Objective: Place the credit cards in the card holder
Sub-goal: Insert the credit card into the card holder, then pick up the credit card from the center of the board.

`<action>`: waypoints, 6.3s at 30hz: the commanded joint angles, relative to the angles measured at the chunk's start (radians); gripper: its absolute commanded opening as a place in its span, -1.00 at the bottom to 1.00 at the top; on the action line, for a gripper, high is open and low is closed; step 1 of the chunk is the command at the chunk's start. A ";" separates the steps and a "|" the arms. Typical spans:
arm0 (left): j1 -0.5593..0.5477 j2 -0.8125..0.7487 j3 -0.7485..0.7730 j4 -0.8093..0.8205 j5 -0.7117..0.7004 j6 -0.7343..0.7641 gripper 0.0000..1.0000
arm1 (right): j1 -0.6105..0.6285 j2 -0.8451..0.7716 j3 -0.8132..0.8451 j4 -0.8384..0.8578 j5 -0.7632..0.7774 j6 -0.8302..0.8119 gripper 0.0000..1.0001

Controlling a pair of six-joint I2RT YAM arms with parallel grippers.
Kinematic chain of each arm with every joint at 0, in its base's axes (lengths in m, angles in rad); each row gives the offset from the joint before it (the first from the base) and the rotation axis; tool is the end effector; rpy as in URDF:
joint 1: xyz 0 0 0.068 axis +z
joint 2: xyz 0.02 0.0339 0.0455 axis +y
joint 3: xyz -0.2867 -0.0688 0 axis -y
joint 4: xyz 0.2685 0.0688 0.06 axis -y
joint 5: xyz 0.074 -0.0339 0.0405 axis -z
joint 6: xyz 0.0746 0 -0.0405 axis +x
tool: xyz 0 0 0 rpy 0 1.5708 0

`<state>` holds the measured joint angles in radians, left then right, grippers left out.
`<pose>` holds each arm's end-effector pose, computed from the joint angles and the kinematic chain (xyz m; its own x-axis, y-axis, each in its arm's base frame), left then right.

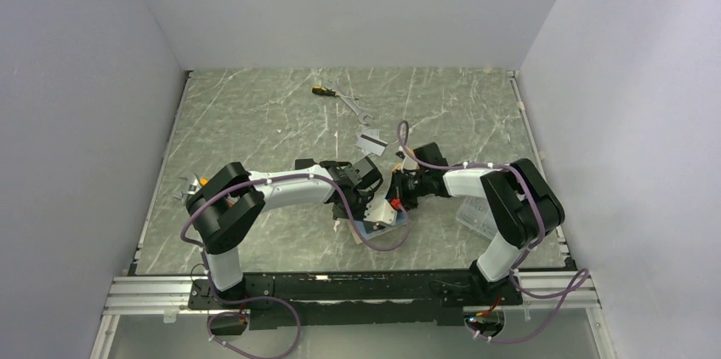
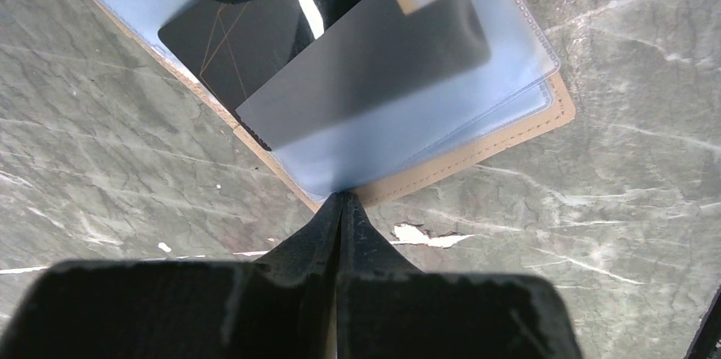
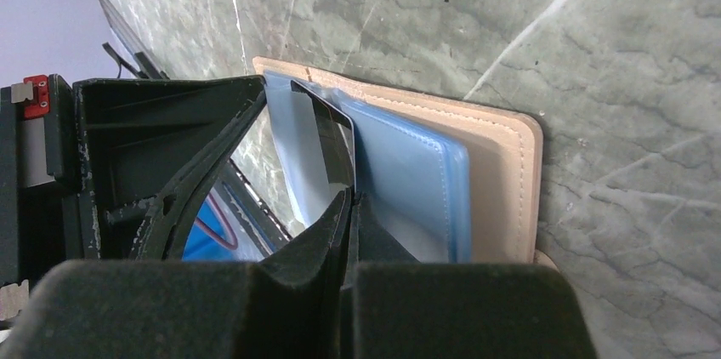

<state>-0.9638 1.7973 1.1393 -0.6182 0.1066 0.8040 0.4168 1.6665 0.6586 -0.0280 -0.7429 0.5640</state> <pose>0.2083 -0.3138 0.1344 0.2221 0.9355 -0.2748 0.9720 -0.1901 0.1385 0.2604 0.1705 0.0929 -0.9928 -0.0090 -0.1197 -0.0979 0.6374 0.7643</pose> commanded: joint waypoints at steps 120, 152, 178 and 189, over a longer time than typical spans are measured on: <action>0.462 0.241 0.710 -0.072 0.142 -0.368 0.99 | -0.115 0.265 0.729 -0.209 0.402 -0.040 -0.13; 0.547 0.536 0.793 0.055 0.516 -0.865 0.35 | -0.165 0.436 0.706 -0.074 0.316 0.044 -0.82; 0.546 0.532 0.748 0.082 0.527 -0.898 0.30 | -0.165 0.464 0.678 -0.066 0.306 0.055 -0.91; 0.545 0.565 0.738 0.079 0.590 -0.960 0.11 | -0.165 0.458 0.650 -0.067 0.310 0.052 -0.96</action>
<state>-0.4156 2.3398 1.8847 -0.5575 0.6384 -0.1169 0.2558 2.1139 1.3388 -0.0975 -0.4469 0.6216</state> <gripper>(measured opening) 0.578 0.026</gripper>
